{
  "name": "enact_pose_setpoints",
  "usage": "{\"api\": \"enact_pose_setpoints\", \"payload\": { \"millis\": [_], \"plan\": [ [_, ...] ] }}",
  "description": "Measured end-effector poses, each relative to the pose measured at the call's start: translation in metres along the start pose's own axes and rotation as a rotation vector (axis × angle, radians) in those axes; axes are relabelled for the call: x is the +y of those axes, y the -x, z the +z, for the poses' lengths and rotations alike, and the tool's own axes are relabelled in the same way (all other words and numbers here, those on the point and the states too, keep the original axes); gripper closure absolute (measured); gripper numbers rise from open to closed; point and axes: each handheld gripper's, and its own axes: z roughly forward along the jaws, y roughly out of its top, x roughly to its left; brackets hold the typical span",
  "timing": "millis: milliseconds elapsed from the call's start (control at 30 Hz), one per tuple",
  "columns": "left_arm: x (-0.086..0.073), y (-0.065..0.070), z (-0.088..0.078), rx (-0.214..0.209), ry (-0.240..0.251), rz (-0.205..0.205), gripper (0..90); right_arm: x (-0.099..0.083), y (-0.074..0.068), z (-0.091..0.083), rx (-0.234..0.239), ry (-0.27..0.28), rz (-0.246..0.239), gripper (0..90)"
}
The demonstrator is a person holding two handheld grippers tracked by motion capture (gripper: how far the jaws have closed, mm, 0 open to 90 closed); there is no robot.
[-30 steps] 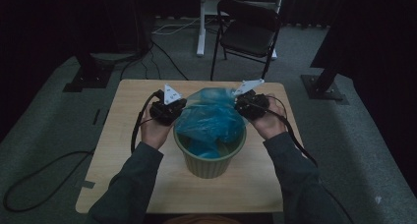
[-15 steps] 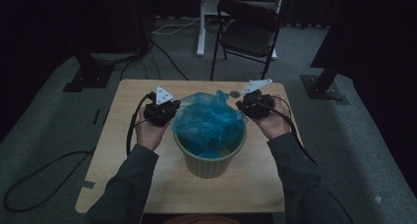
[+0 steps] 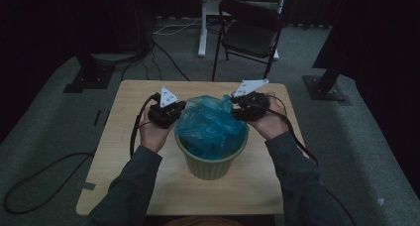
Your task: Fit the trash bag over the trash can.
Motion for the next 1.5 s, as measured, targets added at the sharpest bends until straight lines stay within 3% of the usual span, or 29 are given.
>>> {"api": "enact_pose_setpoints", "payload": {
  "millis": [67, 267, 333, 367, 400, 533, 567, 600, 733, 967, 1233, 1500],
  "plan": [
    [0.0, 0.001, 0.001, 0.0, -0.001, 0.005, 87.7, 0.001, 0.001, -0.001, 0.02, 0.028, -0.013, 59.9],
    [0.0, 0.001, 0.0, 0.0, 0.003, 0.006, 87.2, 0.001, 0.004, -0.003, -0.019, 0.037, 0.008, 59.3],
    [-0.001, -0.001, 0.002, -0.005, -0.005, 0.0, 87.0, 0.001, 0.006, -0.006, 0.008, 0.062, 0.013, 72.6],
    [-0.001, -0.001, 0.002, -0.005, -0.005, 0.0, 87.0, 0.001, 0.006, -0.006, 0.008, 0.062, 0.013, 72.6],
    [-0.001, 0.0, 0.002, -0.006, -0.009, 0.006, 86.9, 0.002, 0.008, -0.009, 0.023, 0.085, 0.013, 84.2],
    [-0.001, 0.0, 0.003, -0.009, -0.006, 0.005, 86.7, 0.004, 0.012, -0.01, 0.02, 0.102, 0.04, 90.0],
    [-0.001, -0.001, 0.004, -0.009, -0.01, 0.007, 86.6, 0.004, 0.019, -0.01, 0.014, 0.102, 0.084, 90.0],
    [-0.001, -0.001, 0.004, -0.009, -0.012, 0.008, 86.6, 0.003, 0.021, -0.009, 0.012, 0.1, 0.096, 90.0],
    [-0.002, -0.002, 0.005, -0.008, -0.016, 0.009, 86.6, 0.003, 0.028, -0.006, -0.004, 0.081, 0.135, 90.0],
    [-0.004, -0.006, 0.007, -0.003, -0.024, -0.003, 86.4, -0.005, 0.044, 0.014, -0.013, 0.01, 0.217, 90.0],
    [-0.012, -0.015, 0.015, -0.012, -0.054, -0.04, 86.4, -0.016, 0.053, 0.036, -0.006, -0.078, 0.274, 90.0],
    [-0.018, -0.016, 0.019, -0.025, -0.075, -0.044, 86.0, -0.026, 0.052, 0.046, 0.015, -0.154, 0.287, 90.0]
  ]
}}
